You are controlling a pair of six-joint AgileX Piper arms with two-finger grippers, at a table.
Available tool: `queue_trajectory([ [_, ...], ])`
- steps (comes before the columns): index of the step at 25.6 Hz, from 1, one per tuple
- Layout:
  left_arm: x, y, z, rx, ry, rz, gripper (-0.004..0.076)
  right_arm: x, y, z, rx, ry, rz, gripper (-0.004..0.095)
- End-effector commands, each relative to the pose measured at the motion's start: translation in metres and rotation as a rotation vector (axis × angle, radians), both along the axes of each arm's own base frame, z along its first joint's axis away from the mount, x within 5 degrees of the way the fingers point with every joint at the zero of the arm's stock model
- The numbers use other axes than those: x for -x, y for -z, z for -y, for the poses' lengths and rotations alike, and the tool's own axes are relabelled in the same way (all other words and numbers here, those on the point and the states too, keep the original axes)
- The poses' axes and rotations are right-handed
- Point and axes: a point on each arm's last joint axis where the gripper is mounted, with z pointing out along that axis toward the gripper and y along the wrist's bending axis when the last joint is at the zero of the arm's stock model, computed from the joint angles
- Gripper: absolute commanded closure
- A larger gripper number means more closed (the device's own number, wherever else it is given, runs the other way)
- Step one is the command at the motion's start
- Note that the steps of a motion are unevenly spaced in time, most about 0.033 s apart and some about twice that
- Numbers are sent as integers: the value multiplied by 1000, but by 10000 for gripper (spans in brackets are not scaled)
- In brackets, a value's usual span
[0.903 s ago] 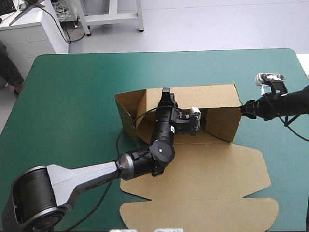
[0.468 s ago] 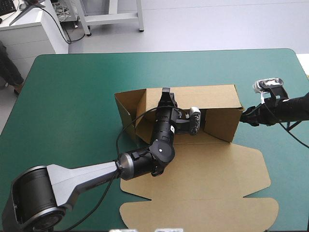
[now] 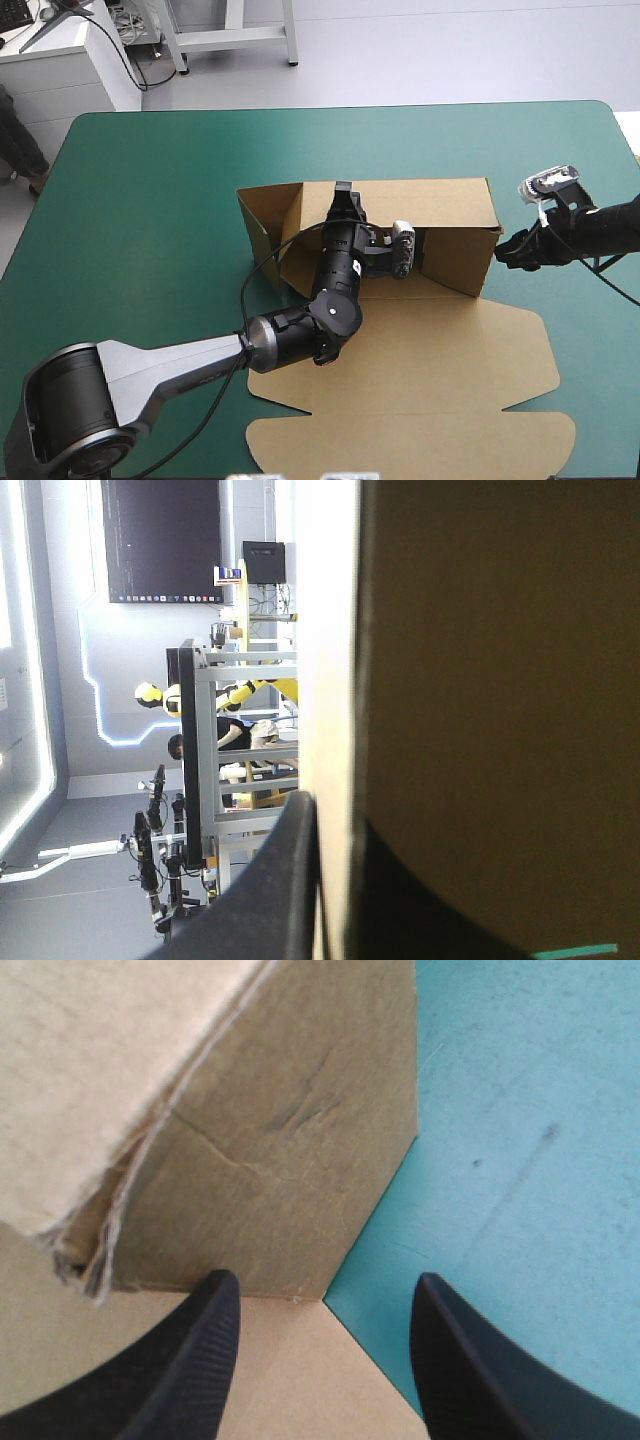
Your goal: Fold the box
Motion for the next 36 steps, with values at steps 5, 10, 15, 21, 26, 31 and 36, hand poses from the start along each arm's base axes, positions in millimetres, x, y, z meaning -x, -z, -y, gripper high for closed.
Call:
queue_trajectory([
  [5, 7, -22, 2, 49, 48, 40, 732, 7, -14, -1, 16, 16, 16, 422],
  [10, 7, -22, 4, 51, 65, 32, 732, 4, -18, -7, -48, -19, 72, 422],
  [15, 7, -22, 4, 51, 65, 32, 732, -7, -12, -15, -92, -30, 118, 422],
  [21, 7, -22, 3, 50, 59, 34, 732, -6, 13, -27, -141, 45, 192, 422],
  [26, 7, -22, 3, 50, 59, 34, 732, 11, 23, -33, -209, 89, 278, 422],
  [31, 7, -22, 3, 50, 59, 34, 732, 17, 25, -39, -254, 37, 229, 422],
  [36, 7, -22, 3, 50, 59, 34, 732, 19, 25, -41, -263, 11, 220, 471],
])
